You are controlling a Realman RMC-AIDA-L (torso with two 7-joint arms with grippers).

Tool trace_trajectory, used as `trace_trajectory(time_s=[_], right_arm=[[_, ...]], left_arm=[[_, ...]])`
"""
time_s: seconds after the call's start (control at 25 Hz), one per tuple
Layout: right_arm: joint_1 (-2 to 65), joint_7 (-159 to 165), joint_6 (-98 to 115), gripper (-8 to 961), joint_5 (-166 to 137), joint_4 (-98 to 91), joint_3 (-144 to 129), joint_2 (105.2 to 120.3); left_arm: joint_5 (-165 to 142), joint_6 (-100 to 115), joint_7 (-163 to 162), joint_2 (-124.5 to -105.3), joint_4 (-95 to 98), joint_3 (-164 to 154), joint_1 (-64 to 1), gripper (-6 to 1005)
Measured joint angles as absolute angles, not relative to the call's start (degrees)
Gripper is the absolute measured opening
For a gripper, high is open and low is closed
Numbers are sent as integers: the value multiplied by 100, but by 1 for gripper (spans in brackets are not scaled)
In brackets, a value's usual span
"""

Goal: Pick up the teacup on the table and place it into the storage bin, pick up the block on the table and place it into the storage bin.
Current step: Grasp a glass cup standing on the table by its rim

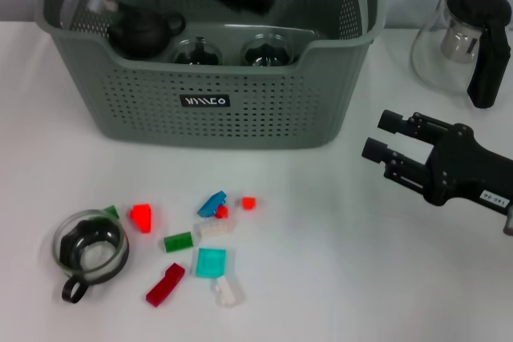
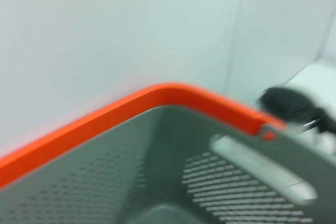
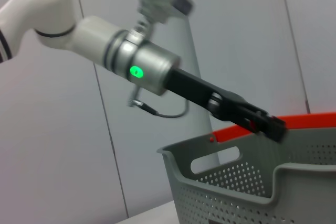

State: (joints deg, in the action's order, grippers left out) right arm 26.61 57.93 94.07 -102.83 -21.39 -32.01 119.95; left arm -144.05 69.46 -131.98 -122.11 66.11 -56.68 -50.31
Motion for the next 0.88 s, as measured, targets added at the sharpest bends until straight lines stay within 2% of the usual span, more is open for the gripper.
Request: trace_trajectory(time_s=[0.16,0.4,0.64,0.88], right_arm=[[2670,5792,9426,577,-10283,-2141,-3156,11987],[2709,5795,9473,577,-10283,-2140,-3137,11988],[2717,5812,9492,577,-10283,-2164,-3122,11988],[2726,5831,9510,576,-10283,-2168,-3120,11981]], left_arm=[[-13039,7925,-12903,-11929,7073,-5070,-4551,668],[-11860,9186,-12001,-11758,6773,-3876,-4185,663],[-12024,10381,-10796,-11733,6621,-3374,-3792,656],[-13279,11006,-9997,-11859,6712,-3496,-3532,648]])
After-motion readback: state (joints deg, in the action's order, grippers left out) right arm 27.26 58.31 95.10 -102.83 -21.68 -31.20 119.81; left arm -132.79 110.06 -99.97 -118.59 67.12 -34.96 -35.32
